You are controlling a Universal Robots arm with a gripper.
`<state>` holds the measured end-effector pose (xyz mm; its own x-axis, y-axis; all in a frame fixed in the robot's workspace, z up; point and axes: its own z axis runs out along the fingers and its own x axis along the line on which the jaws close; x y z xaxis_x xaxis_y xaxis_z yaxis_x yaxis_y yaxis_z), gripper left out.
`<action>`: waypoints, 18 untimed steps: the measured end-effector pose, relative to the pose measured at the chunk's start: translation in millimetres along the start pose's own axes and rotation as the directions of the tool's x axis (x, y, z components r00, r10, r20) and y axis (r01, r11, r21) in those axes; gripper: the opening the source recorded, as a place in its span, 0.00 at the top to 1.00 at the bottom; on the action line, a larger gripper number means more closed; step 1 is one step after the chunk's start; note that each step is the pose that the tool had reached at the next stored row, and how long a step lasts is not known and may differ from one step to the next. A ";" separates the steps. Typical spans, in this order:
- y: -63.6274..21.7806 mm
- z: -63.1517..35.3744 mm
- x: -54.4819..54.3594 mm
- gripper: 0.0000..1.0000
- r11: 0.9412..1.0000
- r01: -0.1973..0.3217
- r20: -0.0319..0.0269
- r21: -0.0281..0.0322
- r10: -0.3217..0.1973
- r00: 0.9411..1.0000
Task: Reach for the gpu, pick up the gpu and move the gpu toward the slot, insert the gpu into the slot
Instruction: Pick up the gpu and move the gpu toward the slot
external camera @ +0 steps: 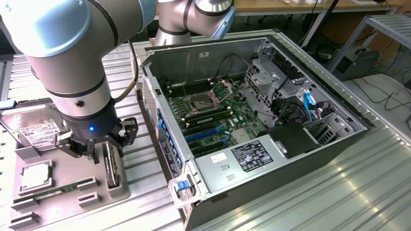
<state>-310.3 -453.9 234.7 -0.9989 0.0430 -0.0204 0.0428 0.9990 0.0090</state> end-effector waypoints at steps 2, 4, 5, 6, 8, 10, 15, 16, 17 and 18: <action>0.0 0.0 0.0 0.46 1.000 0.000 0.000 0.000 0.000 1.000; 0.0 0.0 0.0 0.46 1.000 0.000 0.000 0.000 0.000 1.000; 0.0 0.1 0.0 0.46 1.000 0.000 0.000 0.000 0.000 1.000; 0.0 0.1 0.0 0.46 1.000 0.000 0.000 0.000 0.000 1.000; 0.0 0.1 0.0 0.46 1.000 0.000 0.000 0.000 0.000 1.000; 0.0 0.1 0.0 0.47 1.000 0.000 0.000 0.000 0.000 1.000; 0.0 0.1 0.0 0.56 1.000 0.000 0.000 0.000 0.000 1.000; 0.0 0.1 0.0 0.56 1.000 0.000 0.000 0.000 0.000 1.000; 0.0 0.1 0.0 0.56 1.000 0.000 0.000 0.000 0.000 1.000; 0.0 0.1 0.0 0.63 1.000 0.000 0.000 0.000 0.000 1.000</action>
<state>-310.3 -453.8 234.6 -0.9989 0.0431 -0.0205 0.0429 0.9990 0.0091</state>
